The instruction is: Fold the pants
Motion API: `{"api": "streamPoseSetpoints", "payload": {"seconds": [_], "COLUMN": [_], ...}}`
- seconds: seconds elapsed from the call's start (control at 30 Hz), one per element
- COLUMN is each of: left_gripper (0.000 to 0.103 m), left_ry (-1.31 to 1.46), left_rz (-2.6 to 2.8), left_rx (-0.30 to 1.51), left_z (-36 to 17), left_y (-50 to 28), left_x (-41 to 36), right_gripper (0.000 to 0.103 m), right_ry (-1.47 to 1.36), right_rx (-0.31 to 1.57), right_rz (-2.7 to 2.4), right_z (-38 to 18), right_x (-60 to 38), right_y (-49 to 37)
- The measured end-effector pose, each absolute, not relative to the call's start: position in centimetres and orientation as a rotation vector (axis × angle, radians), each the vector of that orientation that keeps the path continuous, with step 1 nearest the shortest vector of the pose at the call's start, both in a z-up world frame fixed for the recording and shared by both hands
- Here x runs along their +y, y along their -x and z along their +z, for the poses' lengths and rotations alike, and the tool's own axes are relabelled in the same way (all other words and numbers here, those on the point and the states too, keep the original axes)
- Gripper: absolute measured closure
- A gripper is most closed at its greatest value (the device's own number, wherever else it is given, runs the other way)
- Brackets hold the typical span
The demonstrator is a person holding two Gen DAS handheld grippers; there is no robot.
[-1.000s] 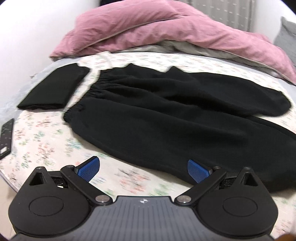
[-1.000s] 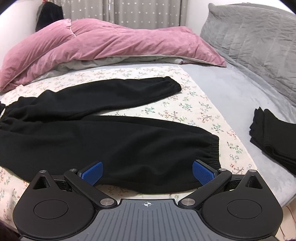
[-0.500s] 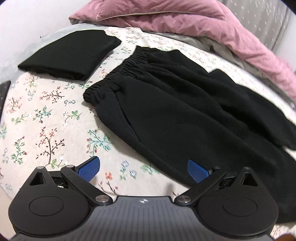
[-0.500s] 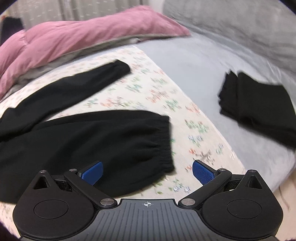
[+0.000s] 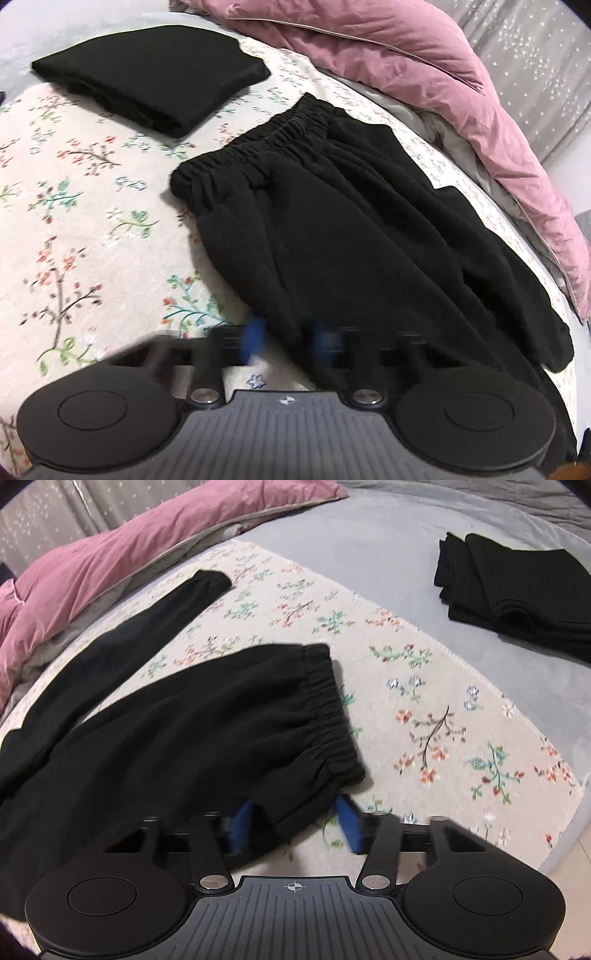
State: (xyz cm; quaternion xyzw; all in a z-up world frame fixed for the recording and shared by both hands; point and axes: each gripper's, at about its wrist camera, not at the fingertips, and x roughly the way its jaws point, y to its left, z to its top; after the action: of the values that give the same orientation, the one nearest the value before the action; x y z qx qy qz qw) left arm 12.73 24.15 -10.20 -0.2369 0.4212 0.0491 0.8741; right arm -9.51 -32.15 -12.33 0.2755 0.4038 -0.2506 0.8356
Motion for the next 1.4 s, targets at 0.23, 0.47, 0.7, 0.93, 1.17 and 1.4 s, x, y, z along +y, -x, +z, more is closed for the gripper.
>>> {"api": "streamPoseSetpoints", "payload": {"seconds": [0.23, 0.47, 0.7, 0.93, 1.17, 1.4], "left_gripper": [0.077, 0.077, 0.077, 0.073, 0.001, 0.000], "left_ry": [0.337, 0.282, 0.236, 0.185, 0.047, -0.055], "left_rz": [0.145, 0.136, 0.142, 0.173, 0.173, 0.078], "left_rx": [0.816, 0.836, 0.910, 0.985, 0.873, 0.801], "left_z": [-6.4, -4.8, -6.8, -9.5, -5.6, -3.0], "left_y": [-10.2, -6.5, -4.8, -6.4, -4.8, -3.4], "left_x": [22.5, 22.6, 22.4, 21.9, 18.8, 14.9], "right_gripper": [0.098, 0.098, 0.098, 0.097, 0.040, 0.030], "right_ry": [-0.546, -0.516, -0.491, -0.490, -0.385, -0.381], "right_rx": [0.820, 0.848, 0.866, 0.918, 0.868, 0.782], "right_rz": [-0.568, -0.557, -0.578, -0.606, -0.669, -0.619], "right_z": [-10.6, -9.2, -9.5, -12.3, -10.2, -6.5], "right_x": [-34.4, -36.1, -36.5, -36.5, -35.3, -34.4], "right_y": [10.6, 11.5, 12.5, 11.8, 12.8, 13.7]}}
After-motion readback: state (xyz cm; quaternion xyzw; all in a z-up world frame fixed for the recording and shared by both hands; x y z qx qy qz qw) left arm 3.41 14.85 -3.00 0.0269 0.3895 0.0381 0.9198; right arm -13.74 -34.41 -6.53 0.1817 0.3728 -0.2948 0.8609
